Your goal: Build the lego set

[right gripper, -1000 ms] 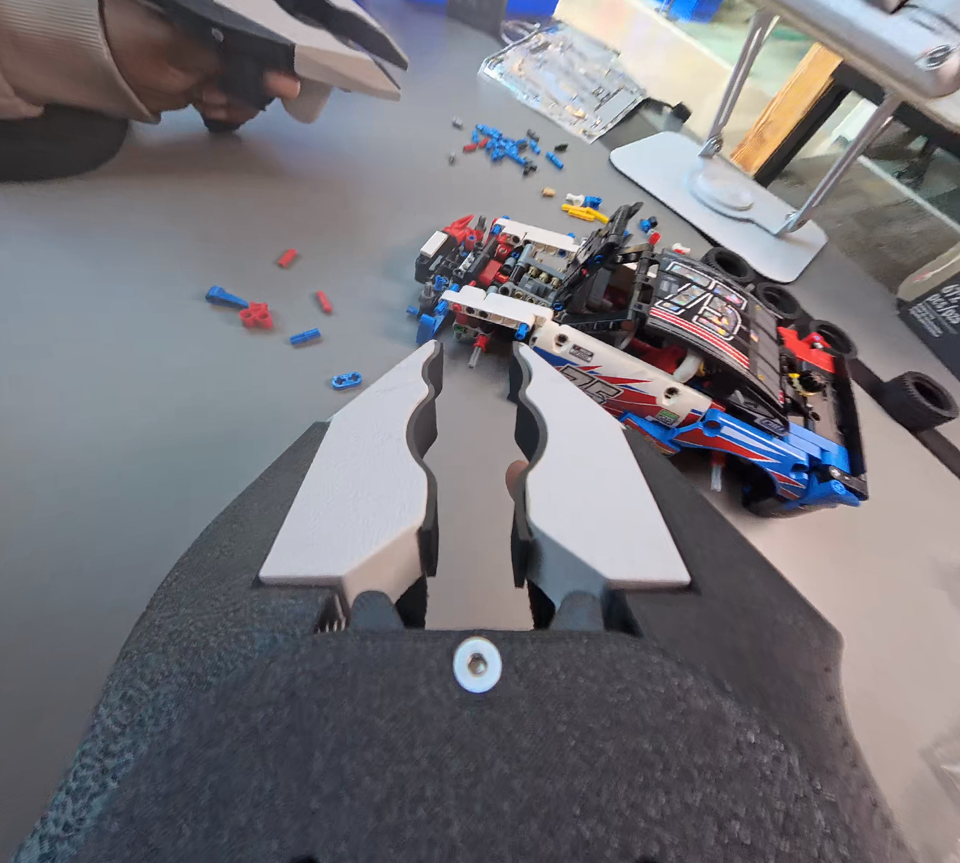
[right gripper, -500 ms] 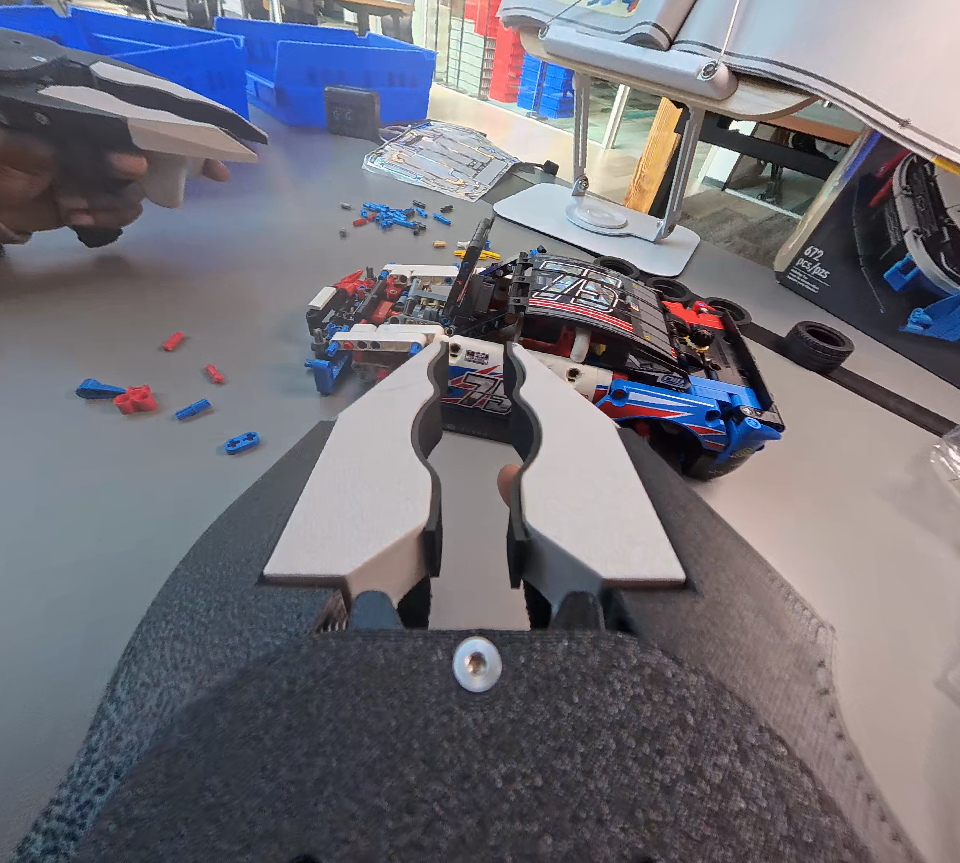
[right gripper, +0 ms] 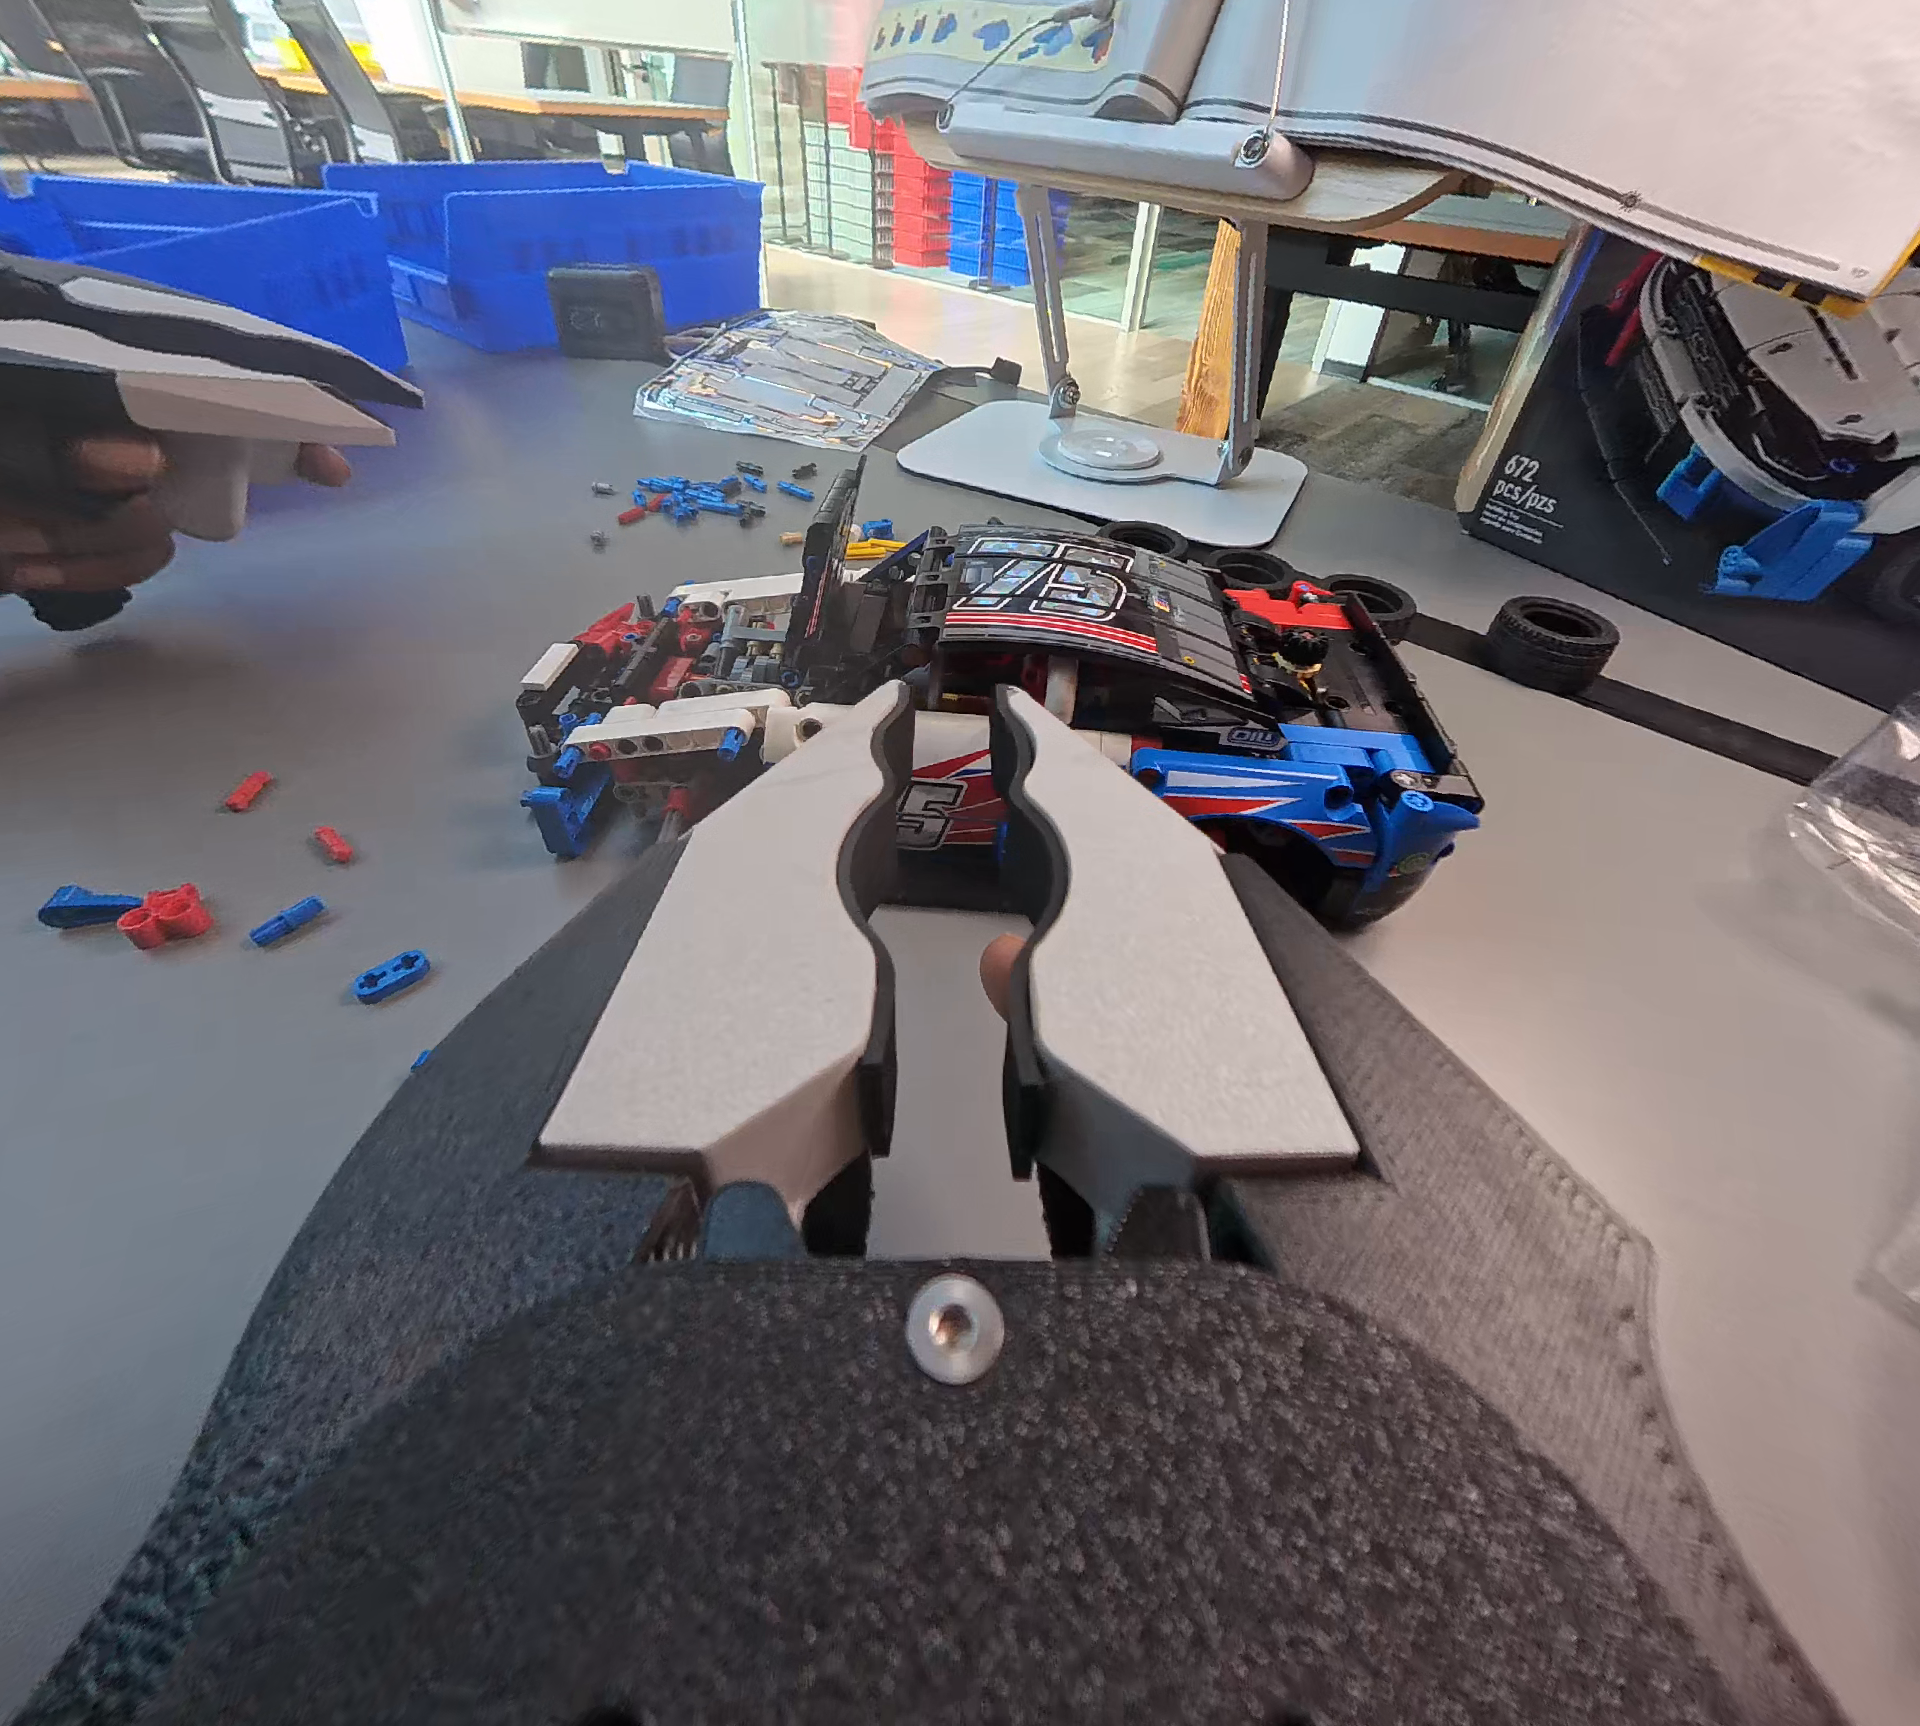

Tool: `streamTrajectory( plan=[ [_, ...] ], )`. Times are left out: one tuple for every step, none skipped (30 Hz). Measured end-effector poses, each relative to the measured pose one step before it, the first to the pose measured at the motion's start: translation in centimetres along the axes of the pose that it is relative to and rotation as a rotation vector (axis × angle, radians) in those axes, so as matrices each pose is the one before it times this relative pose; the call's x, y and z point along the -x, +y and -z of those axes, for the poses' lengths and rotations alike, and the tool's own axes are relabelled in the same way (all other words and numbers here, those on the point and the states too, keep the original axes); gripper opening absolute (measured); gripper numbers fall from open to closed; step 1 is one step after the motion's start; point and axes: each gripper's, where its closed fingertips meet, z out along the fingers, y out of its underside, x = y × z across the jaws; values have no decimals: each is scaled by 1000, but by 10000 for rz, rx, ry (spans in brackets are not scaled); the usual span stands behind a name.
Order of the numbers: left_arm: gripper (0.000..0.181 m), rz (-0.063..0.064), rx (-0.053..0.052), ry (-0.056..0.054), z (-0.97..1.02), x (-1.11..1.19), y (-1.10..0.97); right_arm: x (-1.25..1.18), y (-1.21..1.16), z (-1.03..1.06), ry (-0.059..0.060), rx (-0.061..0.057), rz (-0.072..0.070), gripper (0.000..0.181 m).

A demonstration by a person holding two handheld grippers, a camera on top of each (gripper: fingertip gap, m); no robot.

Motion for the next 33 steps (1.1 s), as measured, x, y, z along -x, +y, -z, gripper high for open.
streamTrajectory(
  plan=[
    [27,43,-27,27,17,-5,-40,-103,-28,2,24,-25,-53,10],
    [27,35,0,13,-6,8,29,-78,-36,-3,19,-30,-46,10],
    [27,22,19,-6,-11,48,53,-47,-29,-3,-10,-25,-45,10],
    [27,12,13,-17,-6,58,36,-15,-7,-5,-24,-7,-40,10],
    [27,14,-3,-14,-1,61,-4,11,-29,0,-26,-23,-21,10],
    [27,23,-11,-14,3,52,-13,19,-40,6,-19,-31,-7,10],
    [27,28,7,-6,-10,41,37,23,0,0,-16,0,-1,10],
    [27,26,29,7,-28,11,61,-6,-23,14,9,-18,7,10],
    [27,13,32,3,-18,4,56,49,-33,14,-23,-17,22,10],
    [27,-9,6,-8,2,7,9,73,18,-18,-39,16,21,10],
    [27,-20,-6,-14,13,10,-14,43,29,-21,-13,24,19,11],
    [27,-18,3,-21,7,30,15,41,-6,3,0,-3,30,11],
    [27,-8,12,-25,-15,45,33,41,-18,9,1,-12,38,10],
    [27,9,22,-19,-35,59,61,36,-4,17,-7,-2,27,10],
    [27,19,22,-4,-21,30,43,78,-7,22,-26,10,24,11],
    [27,17,1,2,-15,18,7,74,-23,10,-18,0,32,11],
    [27,8,-4,-2,-1,7,-5,56,-63,20,-2,-23,40,10],
    [27,-15,17,-5,-15,-8,28,78,-45,24,-13,-17,32,10],
    [26,-30,28,-16,-23,10,60,126,22,-10,-47,12,2,10],
    [25,-18,5,-9,-62,18,13,136,23,-29,-51,22,-20,11],
    [23,-23,-30,5,-172,51,-76,127,-68,-23,-41,-24,-20,11],
    [19,-64,-34,-67,-399,299,-182,129,-96,-52,-31,-50,-37,12],
    [17,-41,50,-96,-738,507,-228,68,-41,-79,1,-32,-68,14],
    [16,40,228,93,-1054,336,-111,-53,-76,-74,67,-45,-66,19],
    [17,122,397,293,-1308,106,53,-223,-201,-54,189,-116,-27,28],
    [19,146,403,240,-1431,255,46,-106,-275,-13,95,-156,45,32],
    [19,-17,269,69,-1516,519,-121,-56,-252,2,42,-147,41,36],
    [21,-213,456,7,-1642,609,181,-56,-108,13,31,-72,10,40],
    [26,-220,630,-34,-1695,656,424,30,-10,28,-42,-30,27,43],
    [28,-127,435,-48,-1579,607,183,-3,55,82,-33,9,73,44],
    [29,-74,274,8,-1379,442,18,-121,78,107,37,26,110,44],
    [30,-38,320,30,-1207,354,92,-263,14,141,121,1,129,44],
    [32,-26,288,0,-976,348,23,-328,-44,160,159,-14,122,44]
  ],
)
